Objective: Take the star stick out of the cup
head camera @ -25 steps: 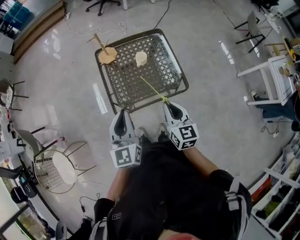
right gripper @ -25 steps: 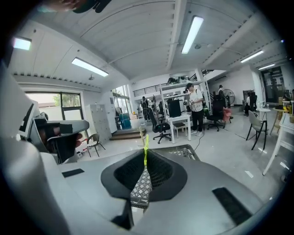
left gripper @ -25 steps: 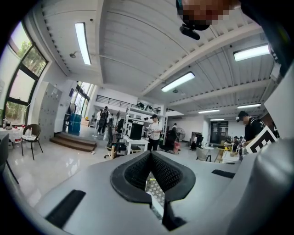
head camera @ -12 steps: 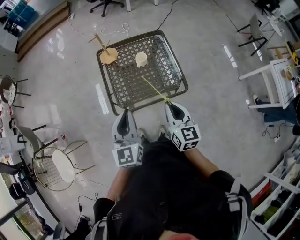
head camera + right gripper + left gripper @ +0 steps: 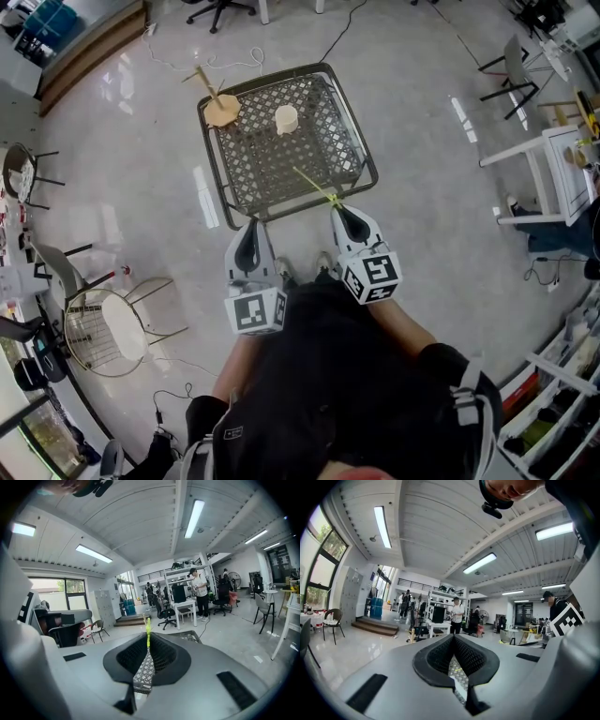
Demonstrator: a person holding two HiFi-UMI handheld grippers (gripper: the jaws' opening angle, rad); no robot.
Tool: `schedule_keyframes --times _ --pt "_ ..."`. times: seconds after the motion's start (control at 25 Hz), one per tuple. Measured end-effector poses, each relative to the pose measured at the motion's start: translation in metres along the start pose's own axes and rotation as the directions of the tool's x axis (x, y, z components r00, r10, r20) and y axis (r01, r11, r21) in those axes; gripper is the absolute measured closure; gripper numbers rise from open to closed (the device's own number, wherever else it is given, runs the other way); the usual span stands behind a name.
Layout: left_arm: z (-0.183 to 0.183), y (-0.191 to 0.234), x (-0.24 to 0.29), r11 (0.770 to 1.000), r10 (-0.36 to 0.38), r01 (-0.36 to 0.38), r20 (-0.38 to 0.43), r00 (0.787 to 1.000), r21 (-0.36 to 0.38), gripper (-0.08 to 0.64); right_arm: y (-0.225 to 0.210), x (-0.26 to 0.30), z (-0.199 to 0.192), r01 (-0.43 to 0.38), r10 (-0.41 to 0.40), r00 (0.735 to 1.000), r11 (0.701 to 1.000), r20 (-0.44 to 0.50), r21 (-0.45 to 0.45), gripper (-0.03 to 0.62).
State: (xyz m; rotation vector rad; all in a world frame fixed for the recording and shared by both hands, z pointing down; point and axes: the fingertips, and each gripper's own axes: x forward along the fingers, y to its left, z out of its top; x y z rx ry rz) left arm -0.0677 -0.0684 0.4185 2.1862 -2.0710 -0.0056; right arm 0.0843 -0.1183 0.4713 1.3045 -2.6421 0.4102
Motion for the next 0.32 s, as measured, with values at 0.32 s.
schedule_keyframes --times 0.32 --pt "-0.0024 -0.002 -0.0034 1.0 0.0 0.0 0.001 1.0 -0.004 0.543 -0.0016 -0.0036 -0.0014 0.003 -0.003 1.0 1.0 0.004 0.009 0.572"
